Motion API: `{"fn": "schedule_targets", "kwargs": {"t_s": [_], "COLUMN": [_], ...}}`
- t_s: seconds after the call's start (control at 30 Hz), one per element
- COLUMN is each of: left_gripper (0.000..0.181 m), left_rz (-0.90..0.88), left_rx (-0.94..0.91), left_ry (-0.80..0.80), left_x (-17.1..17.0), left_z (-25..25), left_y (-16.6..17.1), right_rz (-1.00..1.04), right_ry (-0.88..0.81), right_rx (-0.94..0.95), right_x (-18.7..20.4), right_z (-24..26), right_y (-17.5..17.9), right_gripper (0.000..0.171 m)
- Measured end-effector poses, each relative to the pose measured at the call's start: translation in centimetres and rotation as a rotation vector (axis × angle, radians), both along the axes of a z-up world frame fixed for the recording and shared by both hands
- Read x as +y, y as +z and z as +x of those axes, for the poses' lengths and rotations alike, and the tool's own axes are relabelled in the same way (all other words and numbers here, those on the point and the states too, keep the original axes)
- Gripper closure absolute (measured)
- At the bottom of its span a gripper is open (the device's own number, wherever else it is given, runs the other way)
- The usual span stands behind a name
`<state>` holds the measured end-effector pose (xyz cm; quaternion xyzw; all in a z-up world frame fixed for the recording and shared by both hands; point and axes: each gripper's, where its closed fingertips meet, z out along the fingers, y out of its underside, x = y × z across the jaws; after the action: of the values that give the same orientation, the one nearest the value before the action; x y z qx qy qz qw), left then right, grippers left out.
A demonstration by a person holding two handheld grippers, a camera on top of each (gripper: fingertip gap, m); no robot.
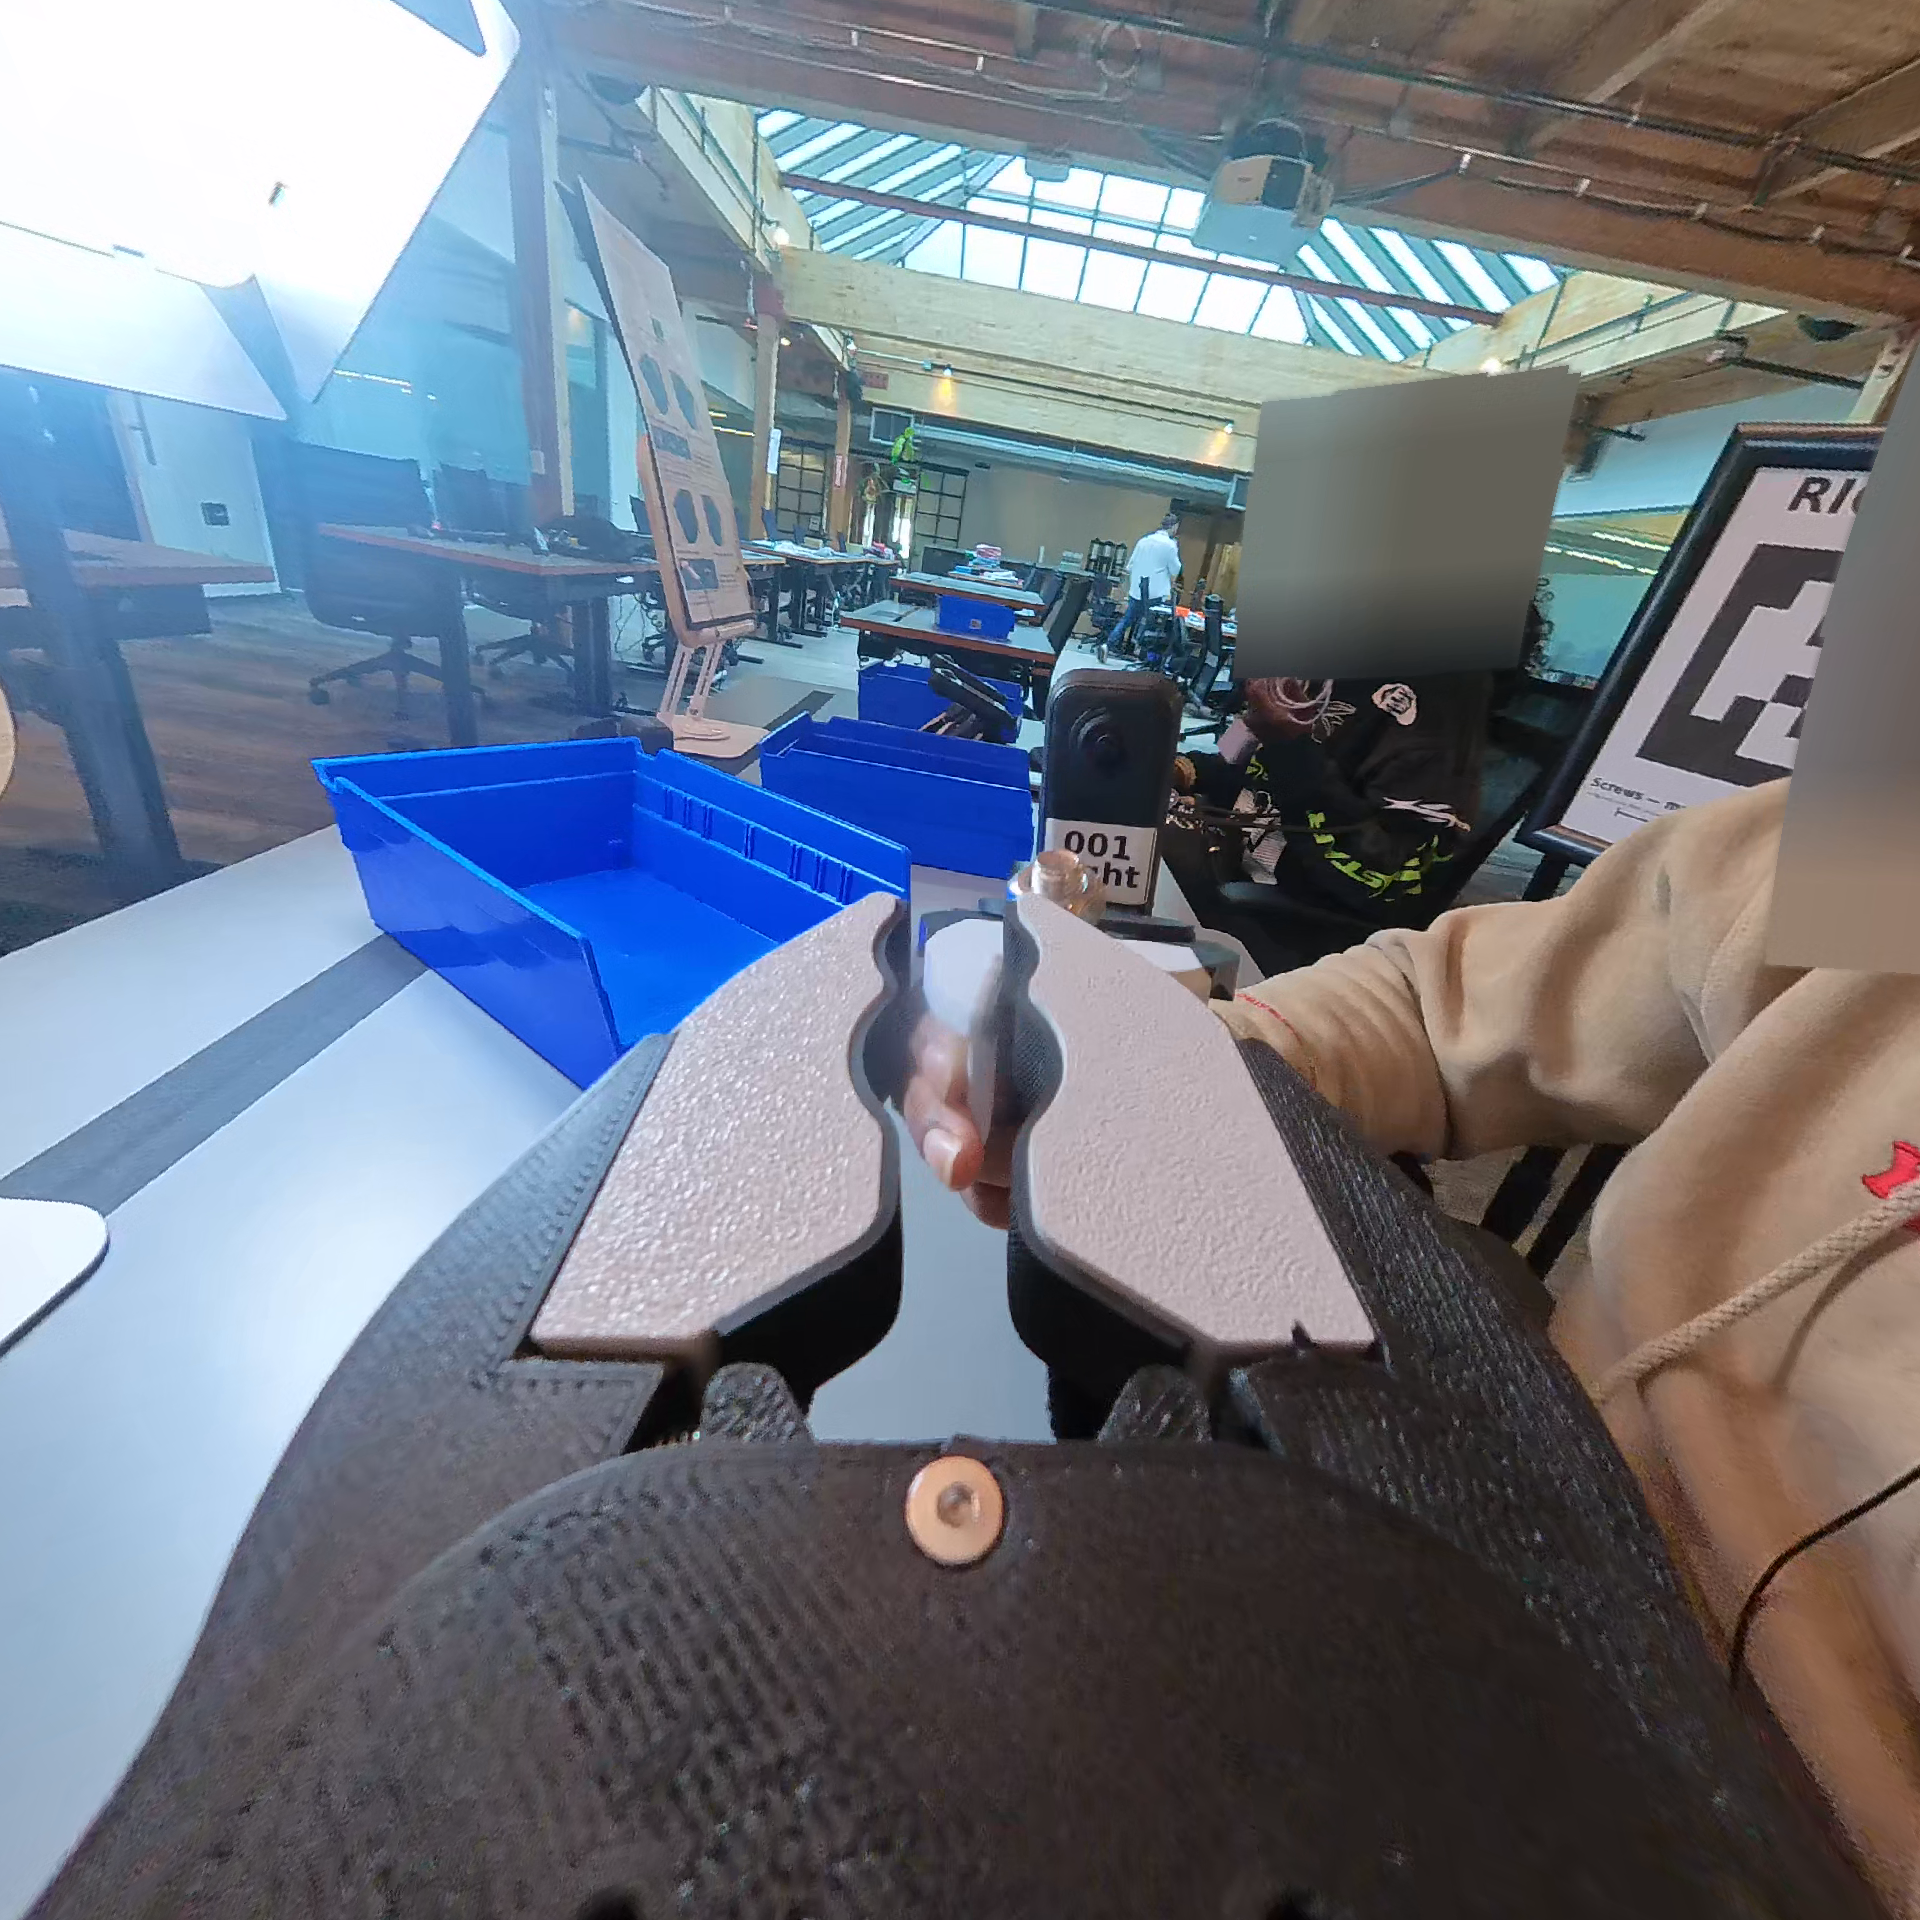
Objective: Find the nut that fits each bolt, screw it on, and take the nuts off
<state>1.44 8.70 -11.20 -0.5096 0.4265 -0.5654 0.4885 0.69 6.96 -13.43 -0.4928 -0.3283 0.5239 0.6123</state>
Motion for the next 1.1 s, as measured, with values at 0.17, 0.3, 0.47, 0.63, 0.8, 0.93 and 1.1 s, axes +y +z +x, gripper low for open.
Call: {"fn": "schedule_targets", "kwargs": {"t_s": [0.17, 0.3, 0.47, 0.63, 0.8, 0.93, 1.1], "left_gripper": [0.160, 0.159, 0.162, 0.162, 0.162, 0.162, 0.162], "left_rz": [-0.003, 0.024, 0.029, 0.044, 0.055, 0.059, 0.055], "left_rx": [-0.007, 0.030, 0.046, 0.070, 0.080, 0.070, 0.044], "left_ry": [-0.051, -0.076, -0.064, -0.056, -0.062, -0.055, -0.052], "left_x": [-0.9, -1.9, -1.8, -1.9, -2.1, -2.0, -1.6], "left_z": [0.2, 1.0, 1.1, 1.3, 1.5, 1.3, 0.7], "left_y": [0.2, -0.5, -0.7, -1.1, -1.3, -1.3, -0.8], "right_rz": [-0.008, 0.000, 0.001, 0.012, 0.025, 0.022, 0.004], "right_ry": [-0.008, -0.013, -0.022, -0.052, -0.060, -0.053, -0.056], "right_rx": [-0.013, -0.049, -0.068, -0.119, -0.159, -0.151, -0.120], "right_x": [0.2, 0.2, 0.3, 0.5, 0.5, 0.5, 0.8], "right_z": [0.0, -0.5, -0.7, -0.9, -0.9, -0.9, -0.6], "right_y": [-0.3, -0.8, -1.1, -1.7, -2.1, -2.0, -1.9], "right_gripper": [0.152, 0.152, 0.152, 0.152, 0.152, 0.152, 0.152]}}
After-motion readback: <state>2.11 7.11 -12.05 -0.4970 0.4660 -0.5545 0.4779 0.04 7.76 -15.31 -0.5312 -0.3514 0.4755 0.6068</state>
